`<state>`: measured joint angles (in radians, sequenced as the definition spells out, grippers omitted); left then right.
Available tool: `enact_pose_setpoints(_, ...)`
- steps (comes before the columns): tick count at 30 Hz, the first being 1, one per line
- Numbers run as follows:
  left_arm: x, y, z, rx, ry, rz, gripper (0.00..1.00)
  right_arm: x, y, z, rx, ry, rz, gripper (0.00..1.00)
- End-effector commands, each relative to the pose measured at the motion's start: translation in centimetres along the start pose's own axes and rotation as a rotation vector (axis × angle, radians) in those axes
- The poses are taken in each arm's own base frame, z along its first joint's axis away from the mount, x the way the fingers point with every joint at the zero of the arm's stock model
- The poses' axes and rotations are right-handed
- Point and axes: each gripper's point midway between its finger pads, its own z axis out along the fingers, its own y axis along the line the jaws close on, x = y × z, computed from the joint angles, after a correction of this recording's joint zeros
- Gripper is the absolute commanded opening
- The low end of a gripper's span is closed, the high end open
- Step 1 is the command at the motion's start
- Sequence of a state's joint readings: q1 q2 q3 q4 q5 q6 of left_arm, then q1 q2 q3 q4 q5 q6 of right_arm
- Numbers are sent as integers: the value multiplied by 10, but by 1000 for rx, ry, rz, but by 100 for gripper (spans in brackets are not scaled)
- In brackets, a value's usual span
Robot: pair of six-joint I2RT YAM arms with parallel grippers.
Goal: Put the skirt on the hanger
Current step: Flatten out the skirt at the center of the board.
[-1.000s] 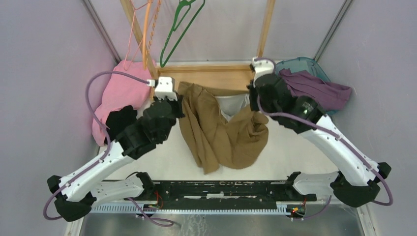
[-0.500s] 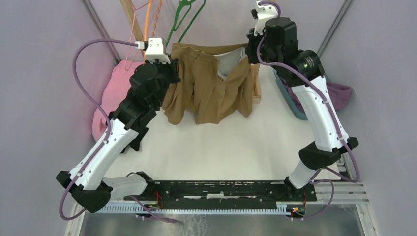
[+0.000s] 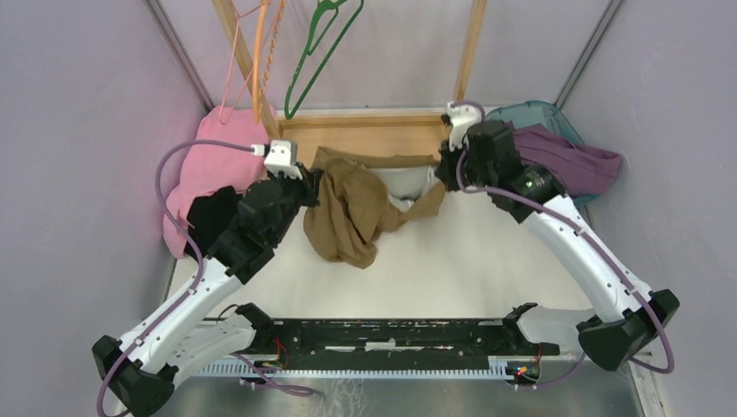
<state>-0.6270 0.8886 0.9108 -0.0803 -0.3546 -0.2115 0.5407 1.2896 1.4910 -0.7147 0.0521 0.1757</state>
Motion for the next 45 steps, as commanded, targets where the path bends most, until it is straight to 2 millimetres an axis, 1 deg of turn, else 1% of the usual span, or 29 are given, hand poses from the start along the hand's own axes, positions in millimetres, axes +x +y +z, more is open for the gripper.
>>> enact_pose_setpoints(1, 56, 10, -12, -12, 61, -150, 4, 64, -1, 1, -28, 40, 71, 1)
enact_pose_setpoints(2, 71, 9, -16, 4, 92, -167, 4, 82, -1, 2, -35, 66, 83, 1)
enact_pose_setpoints(3, 85, 7, -21, 12, 120, -185, 4, 96, 0, -1, -41, 81, 97, 1)
enact_pose_setpoints(5, 106, -3, -30, 40, 170, -203, 4, 126, 0, -3, -52, 132, 116, 1)
enact_pose_setpoints(6, 115, -5, -34, 21, 199, -214, 4, 145, 1, -3, -61, 169, 120, 1)
enact_pose_setpoints(8, 129, -13, -41, 36, 242, -231, 3, 165, 0, -6, -53, 203, 148, 1)
enact_pose_setpoints(9, 136, -17, -44, 39, 263, -231, 4, 172, 4, -7, -69, 223, 161, 1)
enact_pose_setpoints(11, 152, -20, -52, 27, 305, -224, 4, 187, 0, -6, -37, 259, 195, 1)
enact_pose_setpoints(15, 179, -19, -67, -3, 372, -238, 5, 221, -11, -4, 36, 345, 226, 1)
enact_pose_setpoints(17, 191, -14, -74, -23, 403, -239, 7, 231, -11, -4, 43, 363, 246, 3)
enact_pose_setpoints(19, 198, -9, -79, -47, 425, -239, 8, 234, -8, -5, 38, 359, 274, 8)
enact_pose_setpoints(21, 201, -6, -81, -61, 440, -234, 8, 231, -9, -9, 38, 336, 287, 12)
enact_pose_setpoints(22, 201, -5, -83, -71, 448, -232, 8, 229, -10, -11, 46, 330, 288, 18)
enact_pose_setpoints(23, 201, -4, -85, -78, 459, -228, 12, 226, -12, -13, 56, 324, 287, 28)
enact_pose_setpoints(24, 200, -3, -86, -86, 470, -225, 22, 223, -13, -17, 62, 321, 283, 40)
enact_pose_setpoints(25, 197, -3, -88, -92, 481, -224, 35, 220, -13, -20, 65, 316, 279, 48)
enact_pose_setpoints(26, 195, -4, -90, -91, 494, -221, 46, 215, -14, -25, 69, 305, 275, 55)
enact_pose_setpoints(27, 192, -6, -91, -85, 504, -219, 52, 212, -16, -30, 77, 301, 273, 58)
enact_pose_setpoints(29, 185, -9, -96, -74, 530, -213, 63, 201, -18, -39, 84, 272, 266, 61)
enact_pose_setpoints(31, 179, -11, -103, -62, 565, -199, 73, 192, -19, -48, 87, 251, 262, 62)
enact_pose_setpoints(32, 175, -14, -106, -44, 578, -203, 79, 187, -19, -51, 84, 240, 259, 63)
enact_pose_setpoints(33, 170, -18, -110, -23, 590, -209, 84, 184, -19, -54, 82, 234, 257, 63)
enact_pose_setpoints(35, 159, -22, -115, 3, 588, -227, 88, 178, -19, -59, 84, 223, 252, 64)
enact_pose_setpoints(37, 148, -21, -117, 12, 565, -241, 98, 174, -20, -61, 87, 210, 251, 64)
enact_pose_setpoints(38, 143, -20, -117, 7, 554, -243, 99, 171, -20, -61, 88, 201, 251, 64)
enact_pose_setpoints(40, 137, -21, -115, 6, 538, -242, 99, 169, -17, -59, 71, 196, 255, 64)
enact_pose_setpoints(42, 140, -23, -112, 0, 550, -227, 99, 172, -13, -54, 51, 215, 256, 63)
enact_pose_setpoints(43, 144, -24, -109, -5, 563, -214, 99, 174, -12, -51, 44, 222, 255, 62)
enact_pose_setpoints(45, 149, -26, -103, -20, 572, -204, 99, 175, -12, -50, 44, 222, 251, 62)
